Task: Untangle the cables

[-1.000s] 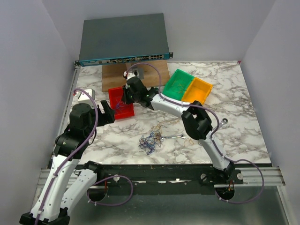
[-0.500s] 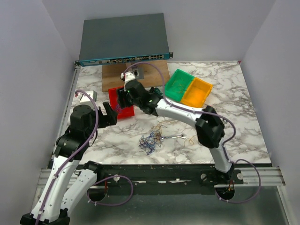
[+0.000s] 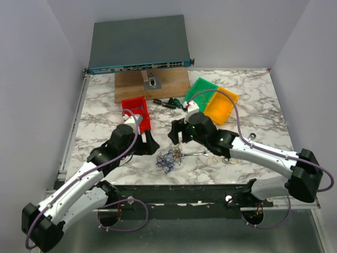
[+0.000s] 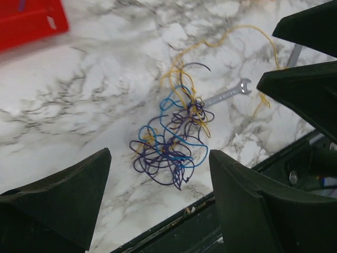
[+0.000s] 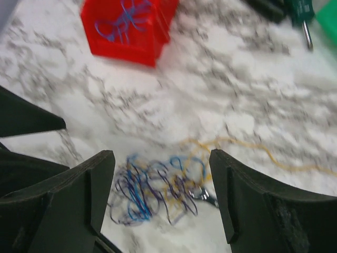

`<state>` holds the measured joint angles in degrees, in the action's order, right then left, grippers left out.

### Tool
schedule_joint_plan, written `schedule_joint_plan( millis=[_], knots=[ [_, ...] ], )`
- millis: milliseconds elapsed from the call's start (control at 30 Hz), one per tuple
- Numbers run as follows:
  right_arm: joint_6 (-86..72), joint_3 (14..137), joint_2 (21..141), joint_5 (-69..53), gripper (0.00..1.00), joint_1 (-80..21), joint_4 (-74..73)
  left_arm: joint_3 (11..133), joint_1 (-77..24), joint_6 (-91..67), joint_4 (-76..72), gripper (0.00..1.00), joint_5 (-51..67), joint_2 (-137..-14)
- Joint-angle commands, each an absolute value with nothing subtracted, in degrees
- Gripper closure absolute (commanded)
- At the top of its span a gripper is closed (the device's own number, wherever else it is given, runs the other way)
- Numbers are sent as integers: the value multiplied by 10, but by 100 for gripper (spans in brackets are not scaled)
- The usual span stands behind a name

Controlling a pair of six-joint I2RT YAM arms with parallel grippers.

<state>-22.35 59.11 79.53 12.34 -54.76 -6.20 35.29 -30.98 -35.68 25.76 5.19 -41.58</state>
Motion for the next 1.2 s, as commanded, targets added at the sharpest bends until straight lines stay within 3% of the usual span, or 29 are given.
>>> schedule_joint_plan(
  millis=[0, 200, 367, 733, 767, 900, 1167],
  knots=[
    [-256, 472, 704, 106, 23, -549, -105, 332, -399, -386, 140, 29, 17, -478],
    [-276, 395, 667, 60, 36, -549, -68, 337, -446, -382, 115, 36, -27, -543],
    [-276, 394, 717, 34, 46, -549, -33, 341, -464, -379, 112, 38, -43, -587],
    [-270, 412, 871, 45, 58, -549, 27, 336, -466, -390, 107, 39, -67, -653],
    [-270, 417, 878, 49, 62, -549, 24, 338, -466, -388, 108, 39, -69, -660],
    [-274, 436, 871, 62, 99, -549, 1, 340, -465, -378, 102, 40, -59, -679],
    [-312, 426, 706, 109, 99, -549, -73, 313, -448, -361, 50, 35, 0, -692]
  ],
)
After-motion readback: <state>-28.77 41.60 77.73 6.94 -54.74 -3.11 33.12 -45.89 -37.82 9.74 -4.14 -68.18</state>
